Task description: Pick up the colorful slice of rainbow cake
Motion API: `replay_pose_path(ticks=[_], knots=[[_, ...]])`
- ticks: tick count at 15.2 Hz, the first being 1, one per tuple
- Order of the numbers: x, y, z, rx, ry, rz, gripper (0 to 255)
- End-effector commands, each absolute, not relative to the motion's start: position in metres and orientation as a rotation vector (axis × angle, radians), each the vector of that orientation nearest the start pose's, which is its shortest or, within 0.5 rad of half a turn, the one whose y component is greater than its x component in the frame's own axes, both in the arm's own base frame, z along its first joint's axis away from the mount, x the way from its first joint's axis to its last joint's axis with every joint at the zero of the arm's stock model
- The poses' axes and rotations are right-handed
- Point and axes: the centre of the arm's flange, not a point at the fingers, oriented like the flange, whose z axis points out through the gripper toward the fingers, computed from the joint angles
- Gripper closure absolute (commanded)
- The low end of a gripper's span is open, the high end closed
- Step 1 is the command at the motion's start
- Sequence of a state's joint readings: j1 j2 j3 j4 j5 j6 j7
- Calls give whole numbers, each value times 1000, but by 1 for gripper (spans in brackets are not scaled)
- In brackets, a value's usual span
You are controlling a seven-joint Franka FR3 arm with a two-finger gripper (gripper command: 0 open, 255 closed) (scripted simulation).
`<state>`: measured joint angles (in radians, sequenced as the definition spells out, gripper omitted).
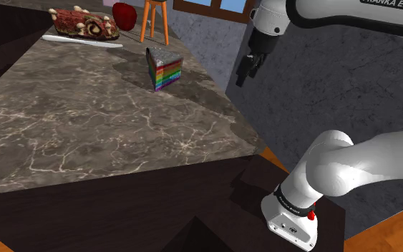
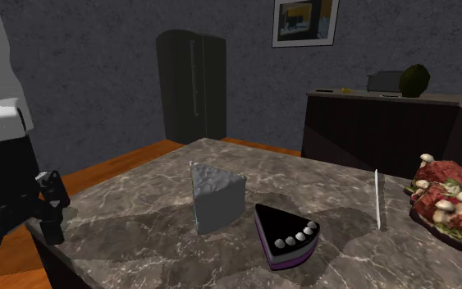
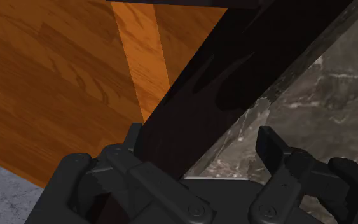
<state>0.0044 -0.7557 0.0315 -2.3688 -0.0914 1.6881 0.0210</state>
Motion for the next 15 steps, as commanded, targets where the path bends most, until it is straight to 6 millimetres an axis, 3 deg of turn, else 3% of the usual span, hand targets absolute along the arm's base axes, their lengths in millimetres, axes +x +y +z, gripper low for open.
replay_pose_path(ticks=[1, 8, 15], knots=[[326, 6, 586, -3250, -24, -126, 0], [372, 83, 601, -3197, 393, -101, 0], [436, 146, 619, -3090, 795, -74, 0]])
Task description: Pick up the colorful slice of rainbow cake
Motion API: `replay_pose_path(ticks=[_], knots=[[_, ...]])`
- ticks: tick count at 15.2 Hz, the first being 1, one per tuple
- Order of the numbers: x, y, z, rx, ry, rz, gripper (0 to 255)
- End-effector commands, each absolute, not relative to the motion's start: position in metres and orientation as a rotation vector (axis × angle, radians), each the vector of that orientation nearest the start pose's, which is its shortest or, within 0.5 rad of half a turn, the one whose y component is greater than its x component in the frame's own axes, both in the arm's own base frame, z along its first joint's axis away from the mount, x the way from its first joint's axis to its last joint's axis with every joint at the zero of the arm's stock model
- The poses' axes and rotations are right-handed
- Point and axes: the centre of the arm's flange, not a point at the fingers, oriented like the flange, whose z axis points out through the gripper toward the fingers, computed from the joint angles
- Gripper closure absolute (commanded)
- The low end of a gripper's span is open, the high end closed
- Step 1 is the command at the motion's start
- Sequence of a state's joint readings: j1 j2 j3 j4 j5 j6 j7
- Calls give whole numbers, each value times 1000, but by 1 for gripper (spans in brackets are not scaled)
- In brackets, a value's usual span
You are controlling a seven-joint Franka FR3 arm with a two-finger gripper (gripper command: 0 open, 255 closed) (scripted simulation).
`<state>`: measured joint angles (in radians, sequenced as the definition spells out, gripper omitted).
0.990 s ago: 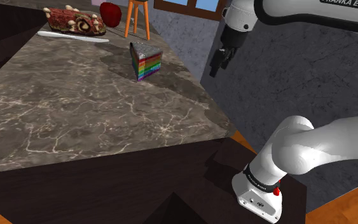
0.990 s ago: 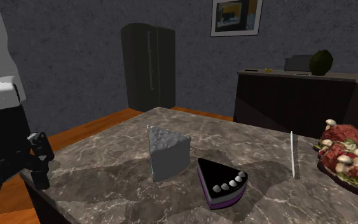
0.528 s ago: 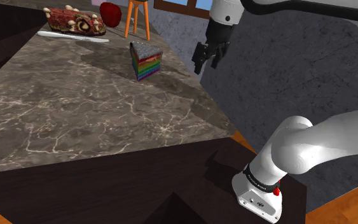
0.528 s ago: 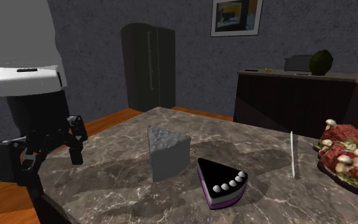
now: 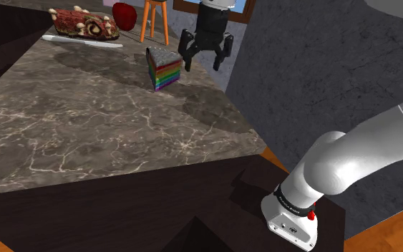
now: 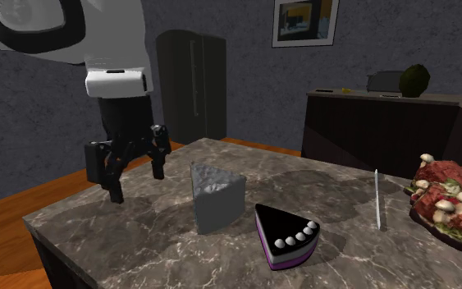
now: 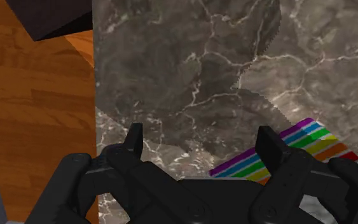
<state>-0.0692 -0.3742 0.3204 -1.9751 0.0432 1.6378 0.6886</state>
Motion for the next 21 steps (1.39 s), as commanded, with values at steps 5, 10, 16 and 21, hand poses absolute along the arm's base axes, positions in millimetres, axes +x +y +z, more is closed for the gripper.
replay_pose_path(ticks=[5, 10, 16, 21], knots=[[490, 179, 633, -2982, 1069, -55, 0], [526, 193, 637, -2906, 1227, -43, 0], [526, 193, 602, -2906, 1227, -43, 0], [526, 193, 602, -2906, 1227, -43, 255]])
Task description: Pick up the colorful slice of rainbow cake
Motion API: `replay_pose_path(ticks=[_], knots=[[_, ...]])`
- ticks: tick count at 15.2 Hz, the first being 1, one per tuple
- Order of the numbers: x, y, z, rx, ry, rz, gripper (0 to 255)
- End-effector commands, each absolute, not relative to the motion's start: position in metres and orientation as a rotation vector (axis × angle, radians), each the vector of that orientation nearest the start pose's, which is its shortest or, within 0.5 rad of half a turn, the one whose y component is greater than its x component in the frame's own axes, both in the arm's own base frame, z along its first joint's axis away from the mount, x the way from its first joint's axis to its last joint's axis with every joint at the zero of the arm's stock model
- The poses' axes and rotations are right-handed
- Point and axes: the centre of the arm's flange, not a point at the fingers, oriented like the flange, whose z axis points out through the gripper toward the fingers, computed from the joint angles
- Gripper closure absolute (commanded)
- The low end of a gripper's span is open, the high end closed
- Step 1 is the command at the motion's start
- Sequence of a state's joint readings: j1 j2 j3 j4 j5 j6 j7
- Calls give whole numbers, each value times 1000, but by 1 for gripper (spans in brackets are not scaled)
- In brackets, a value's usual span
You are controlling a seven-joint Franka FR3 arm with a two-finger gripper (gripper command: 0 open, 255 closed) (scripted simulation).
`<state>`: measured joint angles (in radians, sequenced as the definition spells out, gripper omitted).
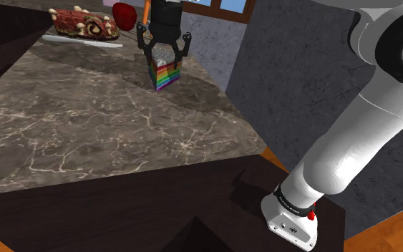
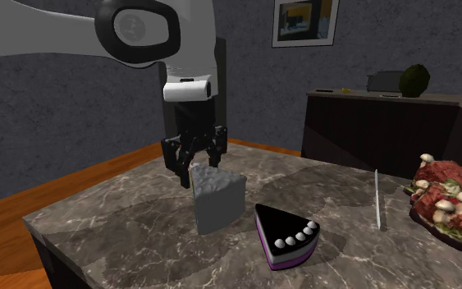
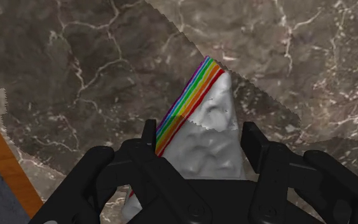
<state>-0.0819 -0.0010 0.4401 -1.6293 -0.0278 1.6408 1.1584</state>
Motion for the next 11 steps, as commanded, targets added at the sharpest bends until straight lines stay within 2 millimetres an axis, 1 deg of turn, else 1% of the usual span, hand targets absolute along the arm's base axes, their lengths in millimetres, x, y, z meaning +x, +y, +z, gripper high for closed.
replay_pose_path(ticks=[1, 7, 11], knots=[[526, 193, 602, -2906, 1227, -43, 255], [526, 193, 602, -2906, 1227, -43, 255], [526, 193, 623, -2906, 1227, -43, 255]])
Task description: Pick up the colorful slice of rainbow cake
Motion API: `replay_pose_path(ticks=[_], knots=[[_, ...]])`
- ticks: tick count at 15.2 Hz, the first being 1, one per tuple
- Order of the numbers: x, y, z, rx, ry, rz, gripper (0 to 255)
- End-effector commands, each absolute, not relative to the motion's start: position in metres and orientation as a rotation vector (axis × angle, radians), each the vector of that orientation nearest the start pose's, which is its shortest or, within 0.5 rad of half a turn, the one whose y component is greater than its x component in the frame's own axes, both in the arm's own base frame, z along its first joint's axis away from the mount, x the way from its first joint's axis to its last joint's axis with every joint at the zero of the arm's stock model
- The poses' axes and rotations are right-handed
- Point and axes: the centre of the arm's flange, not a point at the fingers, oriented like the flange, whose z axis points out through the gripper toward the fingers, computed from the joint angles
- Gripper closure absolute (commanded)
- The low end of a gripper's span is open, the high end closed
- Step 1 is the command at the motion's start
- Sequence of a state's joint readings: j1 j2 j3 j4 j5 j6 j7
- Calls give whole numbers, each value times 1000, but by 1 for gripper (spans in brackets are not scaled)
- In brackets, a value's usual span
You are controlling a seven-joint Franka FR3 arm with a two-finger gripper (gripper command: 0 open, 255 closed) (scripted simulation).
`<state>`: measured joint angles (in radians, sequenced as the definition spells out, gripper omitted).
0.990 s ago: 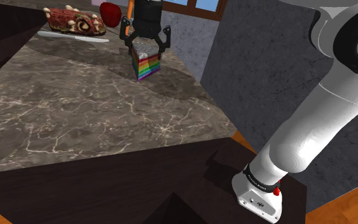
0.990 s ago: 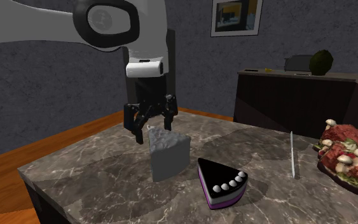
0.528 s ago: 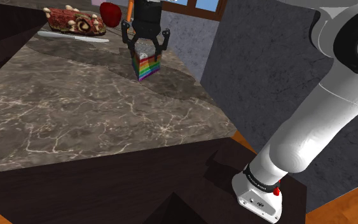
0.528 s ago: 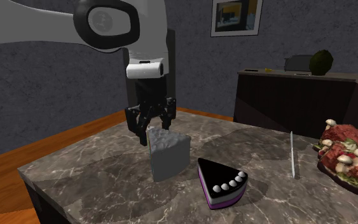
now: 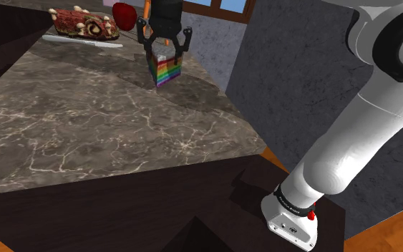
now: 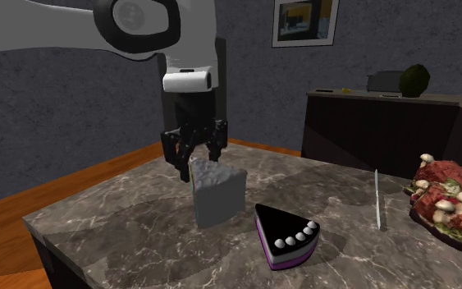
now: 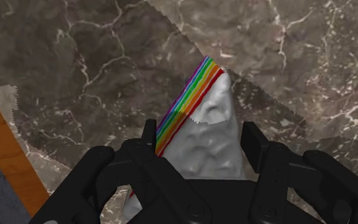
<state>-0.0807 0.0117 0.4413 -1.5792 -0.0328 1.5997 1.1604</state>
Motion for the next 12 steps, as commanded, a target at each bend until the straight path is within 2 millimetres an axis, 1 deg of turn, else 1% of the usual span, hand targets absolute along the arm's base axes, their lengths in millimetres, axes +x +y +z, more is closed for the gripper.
replay_pose_path(ticks=[1, 11, 12], knots=[[526, 193, 629, -2906, 1227, -43, 255], [526, 193, 682, -2906, 1227, -43, 255], [526, 193, 682, -2906, 1227, -43, 255]])
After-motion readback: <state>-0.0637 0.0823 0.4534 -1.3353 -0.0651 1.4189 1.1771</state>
